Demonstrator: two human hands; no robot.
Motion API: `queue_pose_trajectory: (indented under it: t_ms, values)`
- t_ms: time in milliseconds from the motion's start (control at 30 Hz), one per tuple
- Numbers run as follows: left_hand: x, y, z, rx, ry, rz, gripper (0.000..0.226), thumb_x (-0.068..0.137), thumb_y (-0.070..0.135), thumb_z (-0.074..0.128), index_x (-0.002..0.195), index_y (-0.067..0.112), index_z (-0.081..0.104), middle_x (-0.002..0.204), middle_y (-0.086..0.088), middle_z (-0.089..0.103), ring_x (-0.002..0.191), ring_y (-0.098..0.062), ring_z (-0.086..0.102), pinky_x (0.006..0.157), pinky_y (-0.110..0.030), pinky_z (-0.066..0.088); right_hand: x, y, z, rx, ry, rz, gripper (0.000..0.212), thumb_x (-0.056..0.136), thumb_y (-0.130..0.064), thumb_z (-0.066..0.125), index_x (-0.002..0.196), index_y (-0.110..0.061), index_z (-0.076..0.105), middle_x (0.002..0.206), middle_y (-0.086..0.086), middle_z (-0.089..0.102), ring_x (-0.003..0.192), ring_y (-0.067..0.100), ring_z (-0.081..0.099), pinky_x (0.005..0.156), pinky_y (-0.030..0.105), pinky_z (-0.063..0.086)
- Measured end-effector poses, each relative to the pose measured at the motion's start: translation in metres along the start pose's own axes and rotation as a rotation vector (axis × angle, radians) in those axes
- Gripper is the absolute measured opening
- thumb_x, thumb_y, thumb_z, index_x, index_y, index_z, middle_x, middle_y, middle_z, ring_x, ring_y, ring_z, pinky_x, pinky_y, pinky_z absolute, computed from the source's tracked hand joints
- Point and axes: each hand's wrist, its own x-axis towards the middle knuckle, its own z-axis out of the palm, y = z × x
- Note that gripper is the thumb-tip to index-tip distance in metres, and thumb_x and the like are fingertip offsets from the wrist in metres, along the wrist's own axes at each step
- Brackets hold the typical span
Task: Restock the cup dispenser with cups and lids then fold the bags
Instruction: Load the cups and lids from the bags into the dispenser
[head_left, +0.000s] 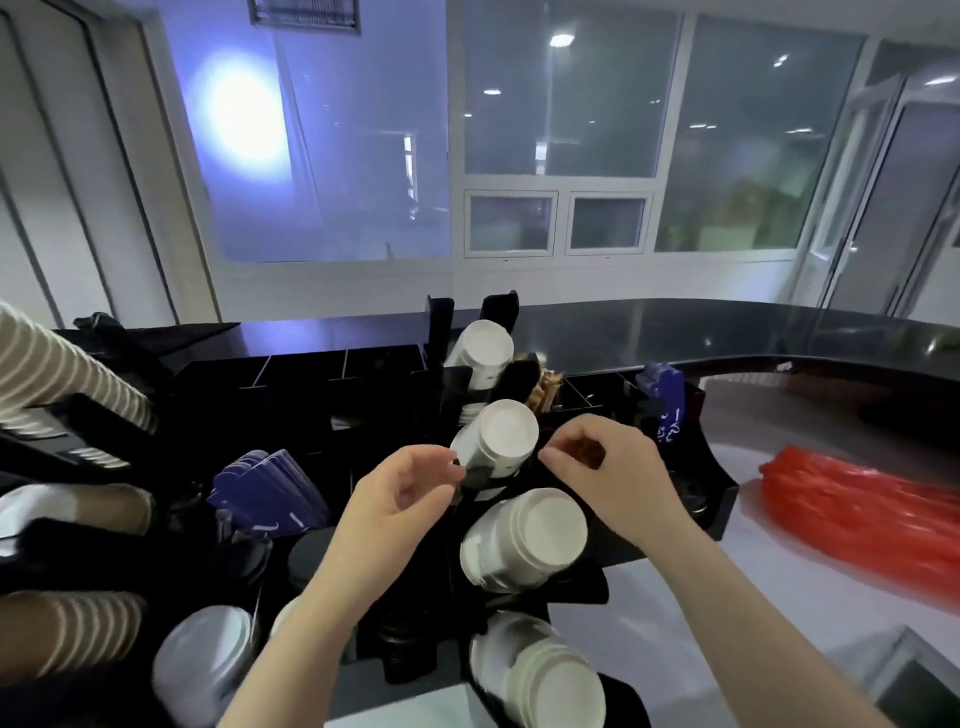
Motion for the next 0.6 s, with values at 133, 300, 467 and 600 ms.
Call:
queue_pose_trajectory:
  t_ms: [133, 300, 467, 600]
  values:
    - [-0.014, -0.025, 0.013, 0.015, 0.004, -0.080, 0.036, 0.088, -0.005, 0.057, 0.090, 0.028, 0.072, 0.093, 0.004, 0.075, 0.089, -0.011, 0.070, 0.079, -0.019, 0.051, -0.023, -0.003, -0.006, 0.089, -0.158, 0.024, 0.032, 0.063, -0.052, 0.076, 0.091, -0.042, 0.063, 0.090, -0.023, 0.062, 0.083, 0.000, 0.059, 0.070, 0.010, 0.045]
    - [-0.024, -0.054, 0.028, 0.038, 0.012, -0.167, 0.038, 0.087, 0.000, 0.062, 0.099, 0.036, 0.068, 0.101, 0.010, 0.073, 0.097, -0.004, 0.067, 0.088, -0.022, 0.051, -0.051, 0.004, 0.017, -0.030, -0.255, 0.068, 0.092, 0.051, -0.052, 0.080, 0.130, -0.050, 0.033, 0.120, -0.032, 0.043, 0.111, -0.012, 0.042, 0.087, 0.007, 0.034]
    - [-0.018, -0.066, 0.041, -0.022, -0.052, -0.252, 0.042, 0.088, 0.009, 0.065, 0.122, 0.032, 0.054, 0.115, 0.014, 0.066, 0.103, 0.000, 0.063, 0.086, -0.018, 0.049, -0.060, 0.016, 0.029, 0.159, -0.188, 0.222, 0.093, 0.044, -0.047, 0.083, 0.124, -0.043, 0.037, 0.117, -0.027, 0.050, 0.109, -0.011, 0.046, 0.082, 0.007, 0.037]
    - [-0.016, -0.069, 0.043, -0.013, -0.039, -0.291, 0.035, 0.087, 0.015, 0.066, 0.113, 0.038, 0.058, 0.110, 0.016, 0.067, 0.096, 0.002, 0.065, 0.084, -0.019, 0.049, -0.063, 0.021, 0.034, 0.217, -0.185, 0.230, 0.074, 0.040, -0.051, 0.077, 0.108, -0.048, 0.046, 0.103, -0.034, 0.058, 0.101, -0.018, 0.050, 0.074, 0.000, 0.038]
